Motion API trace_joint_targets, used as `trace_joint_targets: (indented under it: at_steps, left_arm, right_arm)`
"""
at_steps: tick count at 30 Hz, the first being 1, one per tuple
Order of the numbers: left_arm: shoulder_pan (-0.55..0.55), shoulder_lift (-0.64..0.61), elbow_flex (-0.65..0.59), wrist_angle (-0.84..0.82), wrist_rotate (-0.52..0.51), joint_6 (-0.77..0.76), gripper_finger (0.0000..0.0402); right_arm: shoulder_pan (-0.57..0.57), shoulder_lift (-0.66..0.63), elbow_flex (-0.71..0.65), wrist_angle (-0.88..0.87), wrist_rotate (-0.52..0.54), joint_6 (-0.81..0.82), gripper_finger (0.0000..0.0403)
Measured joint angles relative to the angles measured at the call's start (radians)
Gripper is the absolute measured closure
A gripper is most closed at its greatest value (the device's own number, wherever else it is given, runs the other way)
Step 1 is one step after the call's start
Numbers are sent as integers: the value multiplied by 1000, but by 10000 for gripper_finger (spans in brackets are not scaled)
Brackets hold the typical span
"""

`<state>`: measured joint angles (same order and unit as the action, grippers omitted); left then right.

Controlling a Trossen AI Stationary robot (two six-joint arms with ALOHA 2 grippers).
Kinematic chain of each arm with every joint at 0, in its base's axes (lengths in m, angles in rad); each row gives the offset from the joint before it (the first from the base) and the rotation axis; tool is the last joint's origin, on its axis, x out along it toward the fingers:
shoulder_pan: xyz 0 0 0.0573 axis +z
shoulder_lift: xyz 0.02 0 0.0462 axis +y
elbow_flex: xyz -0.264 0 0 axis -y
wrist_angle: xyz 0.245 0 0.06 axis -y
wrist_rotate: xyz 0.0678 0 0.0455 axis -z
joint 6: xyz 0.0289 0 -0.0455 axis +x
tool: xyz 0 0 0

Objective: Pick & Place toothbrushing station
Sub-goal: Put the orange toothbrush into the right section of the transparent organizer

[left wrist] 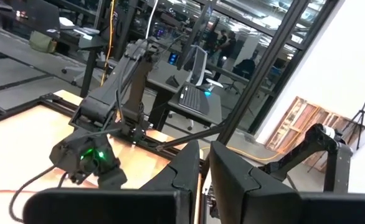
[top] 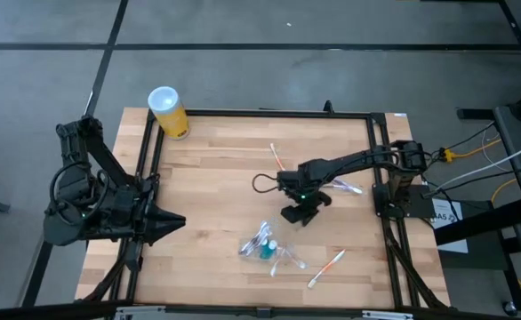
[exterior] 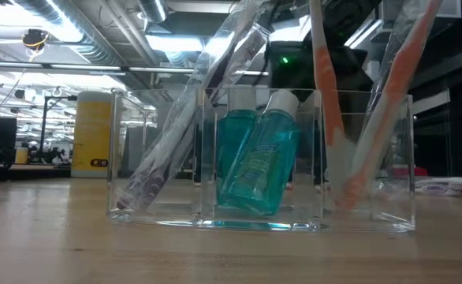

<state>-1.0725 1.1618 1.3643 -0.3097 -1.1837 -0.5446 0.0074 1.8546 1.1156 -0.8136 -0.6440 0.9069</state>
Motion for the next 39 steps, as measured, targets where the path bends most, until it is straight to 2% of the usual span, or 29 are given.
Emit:
trace_joint_targets:
  at_steps: [4,11,16,20,28,30,33,39]
  left_arm:
    - [0,0,0,0,4,5,368]
    - [0,0,0,-5,4,9,368]
    - [0,-1,0,-7,4,17,368]
    - [0,-1,0,-8,4,17,368]
    - [0,-1,0,-8,4,11,368]
    - [0,-1,0,-8,4,10,368]
    - [0,-1,0,-8,3,10,368]
    - [0,1,0,-4,2,0,368]
  right_arm:
    - [38,-4,0,-161,44,-107,403]
    - [145,-55,0,-264,140,-167,403]
    - [235,-136,0,-356,282,-220,403]
    - [292,-232,0,-333,414,-173,403]
    - [394,-533,-1,-81,672,18,403]
    - [439,-598,-1,-14,685,19,403]
    - [525,-647,1,85,627,6,403]
    - [726,-612,1,125,550,48,403]
